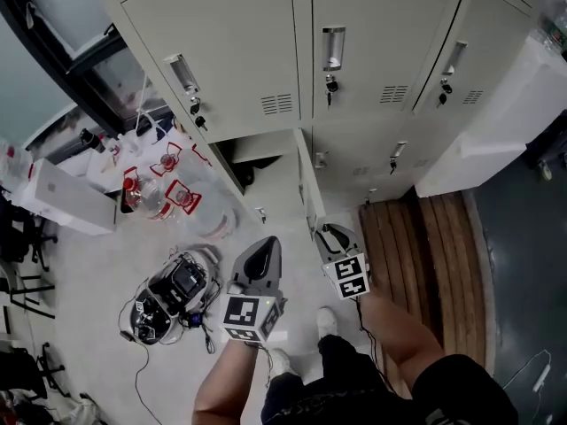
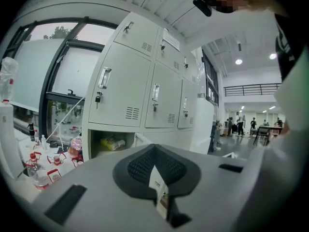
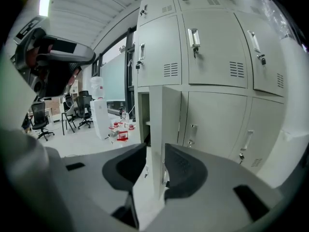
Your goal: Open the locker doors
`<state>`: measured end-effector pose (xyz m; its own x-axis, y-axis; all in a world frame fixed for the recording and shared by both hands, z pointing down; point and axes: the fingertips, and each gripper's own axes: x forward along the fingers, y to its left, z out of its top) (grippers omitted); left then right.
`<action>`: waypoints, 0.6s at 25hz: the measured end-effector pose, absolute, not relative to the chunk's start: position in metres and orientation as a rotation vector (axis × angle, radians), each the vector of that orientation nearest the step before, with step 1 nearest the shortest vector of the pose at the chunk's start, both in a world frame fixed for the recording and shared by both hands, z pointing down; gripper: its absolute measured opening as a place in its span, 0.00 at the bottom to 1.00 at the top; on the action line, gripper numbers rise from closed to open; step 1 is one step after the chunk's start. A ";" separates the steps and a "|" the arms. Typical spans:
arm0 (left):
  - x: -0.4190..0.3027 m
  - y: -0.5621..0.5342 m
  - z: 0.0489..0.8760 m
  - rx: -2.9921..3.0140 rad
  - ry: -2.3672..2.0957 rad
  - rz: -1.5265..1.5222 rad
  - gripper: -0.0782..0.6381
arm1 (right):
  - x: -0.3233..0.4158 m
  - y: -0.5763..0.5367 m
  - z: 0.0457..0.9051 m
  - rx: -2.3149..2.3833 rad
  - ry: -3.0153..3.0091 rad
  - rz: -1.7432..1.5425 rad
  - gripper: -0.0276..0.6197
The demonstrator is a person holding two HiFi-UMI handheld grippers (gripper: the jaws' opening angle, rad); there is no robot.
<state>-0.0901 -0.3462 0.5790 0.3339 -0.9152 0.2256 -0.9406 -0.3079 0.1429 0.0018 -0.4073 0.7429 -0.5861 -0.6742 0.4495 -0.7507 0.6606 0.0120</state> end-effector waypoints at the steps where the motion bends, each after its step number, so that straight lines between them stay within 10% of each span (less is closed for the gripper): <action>1: -0.091 -0.342 0.574 2.356 -1.664 0.150 0.11 | 0.004 -0.404 0.737 1.138 -2.457 0.249 0.23; 15: -0.117 -0.260 0.502 2.522 -1.603 0.070 0.11 | -0.006 -0.317 0.599 1.374 -2.507 0.155 0.05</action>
